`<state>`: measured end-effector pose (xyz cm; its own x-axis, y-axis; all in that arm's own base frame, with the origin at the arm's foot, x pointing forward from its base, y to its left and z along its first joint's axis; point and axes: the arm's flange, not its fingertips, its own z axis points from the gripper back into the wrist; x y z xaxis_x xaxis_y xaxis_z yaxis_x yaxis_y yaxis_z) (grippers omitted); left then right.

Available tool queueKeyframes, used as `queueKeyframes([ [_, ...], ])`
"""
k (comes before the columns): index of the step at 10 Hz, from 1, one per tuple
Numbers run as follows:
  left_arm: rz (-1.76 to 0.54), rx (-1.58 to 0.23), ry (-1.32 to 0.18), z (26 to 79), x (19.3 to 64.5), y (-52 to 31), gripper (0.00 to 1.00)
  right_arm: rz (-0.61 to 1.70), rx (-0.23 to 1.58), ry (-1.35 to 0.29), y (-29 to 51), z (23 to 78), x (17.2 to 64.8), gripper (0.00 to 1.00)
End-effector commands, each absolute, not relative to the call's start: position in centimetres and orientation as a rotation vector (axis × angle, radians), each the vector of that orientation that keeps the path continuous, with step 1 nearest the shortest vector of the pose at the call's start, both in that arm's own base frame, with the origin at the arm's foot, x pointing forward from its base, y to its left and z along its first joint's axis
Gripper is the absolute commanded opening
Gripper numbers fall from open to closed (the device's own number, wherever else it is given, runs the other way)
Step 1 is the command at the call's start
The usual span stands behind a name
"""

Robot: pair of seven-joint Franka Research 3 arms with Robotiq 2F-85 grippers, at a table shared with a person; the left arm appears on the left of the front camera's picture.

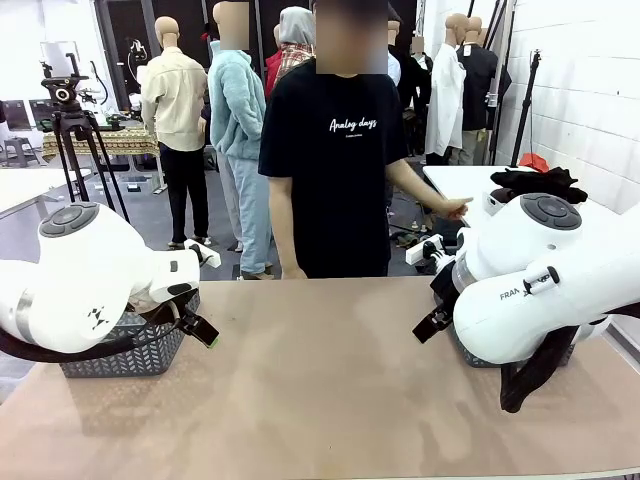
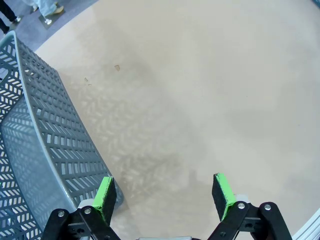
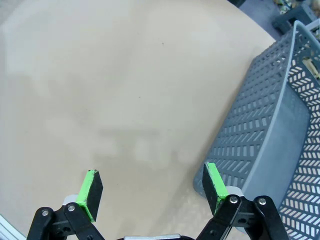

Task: Sort the tops and bottoms.
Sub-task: Lift clothes from the center of the table with your left hand.

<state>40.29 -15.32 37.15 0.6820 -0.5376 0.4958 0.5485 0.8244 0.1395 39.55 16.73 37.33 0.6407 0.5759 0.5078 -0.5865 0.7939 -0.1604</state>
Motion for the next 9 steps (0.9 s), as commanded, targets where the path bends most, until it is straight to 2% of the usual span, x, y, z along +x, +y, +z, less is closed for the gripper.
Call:
queueKeyframes([
  [1, -0.606, -0.022, -0.549, 37.15, 40.34, -15.17, 1.0, 0.662, 0.02, -0.572, 16.72, 37.33, 39.56, 1.0],
  [9, -0.606, -0.022, -0.549, 37.15, 40.34, -15.17, 1.0, 0.662, 0.02, -0.572, 16.72, 37.33, 39.56, 1.0],
])
